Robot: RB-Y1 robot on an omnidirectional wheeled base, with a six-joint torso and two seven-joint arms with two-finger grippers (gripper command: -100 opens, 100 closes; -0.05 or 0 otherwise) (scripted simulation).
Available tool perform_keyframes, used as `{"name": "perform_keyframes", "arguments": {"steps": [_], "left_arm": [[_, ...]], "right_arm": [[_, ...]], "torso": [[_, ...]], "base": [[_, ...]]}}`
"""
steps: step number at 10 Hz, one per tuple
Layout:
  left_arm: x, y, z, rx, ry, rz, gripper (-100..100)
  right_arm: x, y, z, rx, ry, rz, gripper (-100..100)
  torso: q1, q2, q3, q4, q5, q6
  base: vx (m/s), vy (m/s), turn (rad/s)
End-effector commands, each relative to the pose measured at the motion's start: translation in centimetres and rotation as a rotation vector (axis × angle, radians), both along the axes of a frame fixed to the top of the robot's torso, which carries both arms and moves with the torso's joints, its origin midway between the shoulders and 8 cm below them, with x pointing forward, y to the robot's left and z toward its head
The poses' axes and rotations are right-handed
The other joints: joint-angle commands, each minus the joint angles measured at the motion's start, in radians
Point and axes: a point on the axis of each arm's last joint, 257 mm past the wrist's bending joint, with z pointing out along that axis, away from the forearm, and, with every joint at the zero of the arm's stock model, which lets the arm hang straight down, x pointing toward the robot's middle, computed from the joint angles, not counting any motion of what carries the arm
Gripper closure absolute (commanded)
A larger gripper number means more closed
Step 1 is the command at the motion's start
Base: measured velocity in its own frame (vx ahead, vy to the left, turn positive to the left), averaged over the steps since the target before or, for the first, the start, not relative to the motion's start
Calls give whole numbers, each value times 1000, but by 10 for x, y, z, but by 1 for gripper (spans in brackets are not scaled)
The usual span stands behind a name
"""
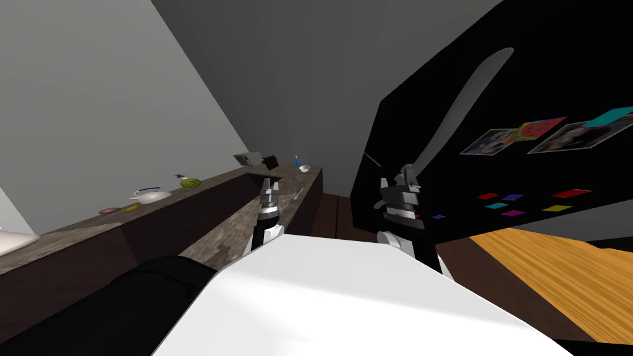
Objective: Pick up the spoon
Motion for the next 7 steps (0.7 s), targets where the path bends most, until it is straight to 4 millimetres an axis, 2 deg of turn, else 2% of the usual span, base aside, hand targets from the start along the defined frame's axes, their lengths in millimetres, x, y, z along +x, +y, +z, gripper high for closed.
{"name": "perform_keyframes", "arguments": {"steps": [1, 7], "left_arm": [[5, -4, -4, 29, 25, -26, -100], [31, -14, -26, 116, 149, -116, -100]], "right_arm": [[0, 0, 0, 0, 0, 0, 0], [0, 0, 0, 0, 0, 0, 0]], "torso": [[0, 0, 0, 0, 0, 0], [-1, -4, -2, -1, 0, 0]], "base": [[21, -6, -27], [53, -12, -26]]}}
